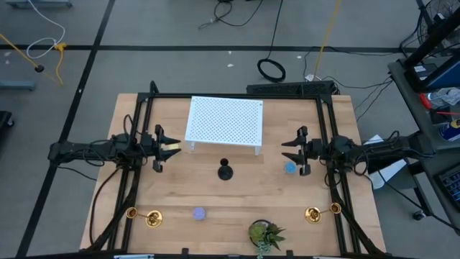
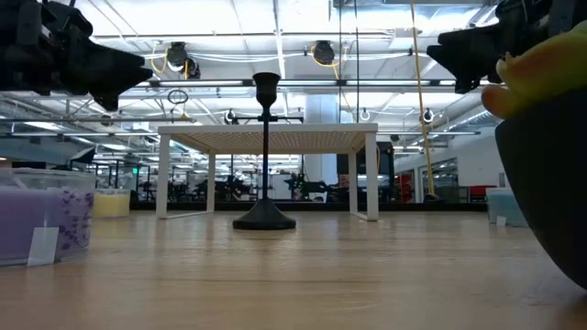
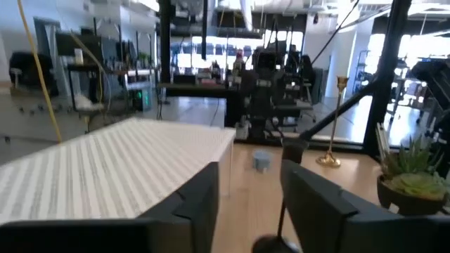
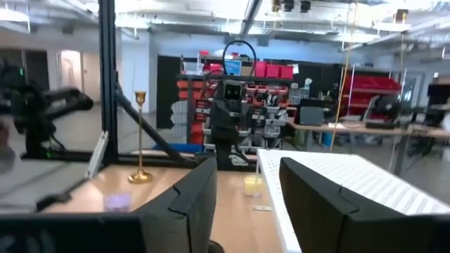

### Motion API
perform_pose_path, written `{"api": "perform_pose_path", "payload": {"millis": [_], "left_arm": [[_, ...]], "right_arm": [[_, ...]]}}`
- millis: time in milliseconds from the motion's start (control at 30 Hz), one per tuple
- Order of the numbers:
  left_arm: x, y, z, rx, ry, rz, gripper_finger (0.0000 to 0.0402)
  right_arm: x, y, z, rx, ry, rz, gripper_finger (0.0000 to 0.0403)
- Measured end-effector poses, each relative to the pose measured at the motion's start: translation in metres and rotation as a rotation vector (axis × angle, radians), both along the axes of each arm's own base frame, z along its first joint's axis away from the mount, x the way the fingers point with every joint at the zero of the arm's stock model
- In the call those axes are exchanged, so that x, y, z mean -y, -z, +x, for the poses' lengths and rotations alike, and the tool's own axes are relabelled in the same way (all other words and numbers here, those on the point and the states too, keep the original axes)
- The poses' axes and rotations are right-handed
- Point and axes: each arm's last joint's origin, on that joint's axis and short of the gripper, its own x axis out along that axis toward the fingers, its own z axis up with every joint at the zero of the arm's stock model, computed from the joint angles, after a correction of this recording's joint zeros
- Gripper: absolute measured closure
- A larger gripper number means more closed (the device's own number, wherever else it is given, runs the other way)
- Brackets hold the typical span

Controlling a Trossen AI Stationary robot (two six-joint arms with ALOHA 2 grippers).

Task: Pick & Place candle stick holders
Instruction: Put the black candle holder on the shelf

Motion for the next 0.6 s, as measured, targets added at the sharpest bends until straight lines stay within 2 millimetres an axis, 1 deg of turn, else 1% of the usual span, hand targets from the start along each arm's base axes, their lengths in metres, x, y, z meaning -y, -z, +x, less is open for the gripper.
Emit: {"api": "perform_pose_path", "payload": {"millis": [133, 200, 300, 333, 433, 500, 600], "left_arm": [[0.000, -0.004, 0.003, 0.040, -0.003, 0.020, 0.0199], [0.000, -0.005, 0.005, 0.044, -0.004, 0.023, 0.0193], [0.000, -0.004, 0.008, 0.035, -0.004, 0.022, 0.0191], [0.000, -0.004, 0.009, 0.026, -0.004, 0.022, 0.0190], [0.000, -0.002, 0.012, 0.006, -0.003, 0.020, 0.0190], [0.000, 0.000, 0.013, -0.015, -0.003, 0.019, 0.0190], [0.000, 0.003, 0.015, -0.040, -0.001, 0.010, 0.0190]], "right_arm": [[0.000, 0.003, 0.006, -0.012, -0.015, 0.069, 0.0249], [0.000, 0.006, 0.009, -0.030, -0.020, 0.097, 0.0249], [0.000, 0.015, 0.017, -0.117, -0.018, 0.111, 0.0248], [0.000, 0.014, 0.023, -0.142, -0.016, 0.106, 0.0248], [0.000, -0.002, 0.044, -0.127, -0.008, 0.059, 0.0248], [0.000, -0.003, 0.057, -0.165, -0.012, 0.049, 0.0248], [-0.002, 0.002, 0.073, -0.229, -0.060, 0.043, 0.0248]]}}
